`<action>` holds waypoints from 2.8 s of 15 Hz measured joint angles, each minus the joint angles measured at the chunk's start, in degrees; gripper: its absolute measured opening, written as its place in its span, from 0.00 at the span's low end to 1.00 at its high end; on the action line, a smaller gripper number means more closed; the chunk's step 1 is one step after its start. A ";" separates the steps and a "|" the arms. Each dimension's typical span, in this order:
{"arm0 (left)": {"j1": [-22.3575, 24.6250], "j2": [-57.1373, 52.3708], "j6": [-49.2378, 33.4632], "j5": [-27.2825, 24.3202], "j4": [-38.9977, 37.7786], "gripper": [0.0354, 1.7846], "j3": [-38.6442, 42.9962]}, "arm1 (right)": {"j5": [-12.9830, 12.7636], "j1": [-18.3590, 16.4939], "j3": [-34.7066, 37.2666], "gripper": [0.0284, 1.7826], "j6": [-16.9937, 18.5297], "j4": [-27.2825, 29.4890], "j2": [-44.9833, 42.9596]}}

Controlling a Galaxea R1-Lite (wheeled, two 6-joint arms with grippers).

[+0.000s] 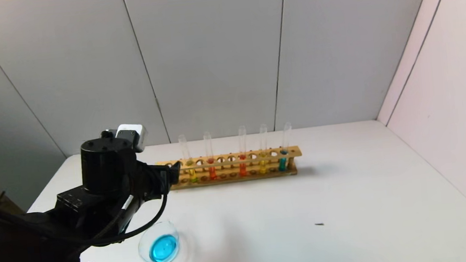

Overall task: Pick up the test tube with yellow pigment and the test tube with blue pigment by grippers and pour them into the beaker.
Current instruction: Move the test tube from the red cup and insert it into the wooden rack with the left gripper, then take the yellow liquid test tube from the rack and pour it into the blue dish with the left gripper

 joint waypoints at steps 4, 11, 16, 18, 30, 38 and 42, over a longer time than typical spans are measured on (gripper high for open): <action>-0.46 7.41 -0.06 0.79 -4.41 0.98 -4.41 | 0.00 0.00 -0.02 0.95 0.00 0.00 0.00; -0.05 14.97 0.33 1.93 -3.54 0.98 -14.42 | -0.02 0.00 -0.02 0.95 0.00 0.00 0.00; 0.67 18.55 0.33 1.66 -3.91 0.98 -19.13 | 0.00 0.00 -0.02 0.95 0.00 0.00 0.00; 0.80 19.87 0.16 1.68 -3.86 0.98 -20.76 | -0.02 0.00 -0.02 0.95 0.00 0.00 0.00; 1.77 23.89 0.09 1.77 -4.28 0.94 -24.54 | -0.02 0.00 -0.02 0.95 0.00 0.00 0.00; 1.07 24.20 0.00 1.90 -5.95 0.26 -23.02 | 0.00 0.00 -0.02 0.95 0.02 0.00 0.00; -0.18 24.44 0.22 1.95 -8.52 0.17 -20.65 | 0.00 0.00 0.00 0.95 0.02 0.00 0.00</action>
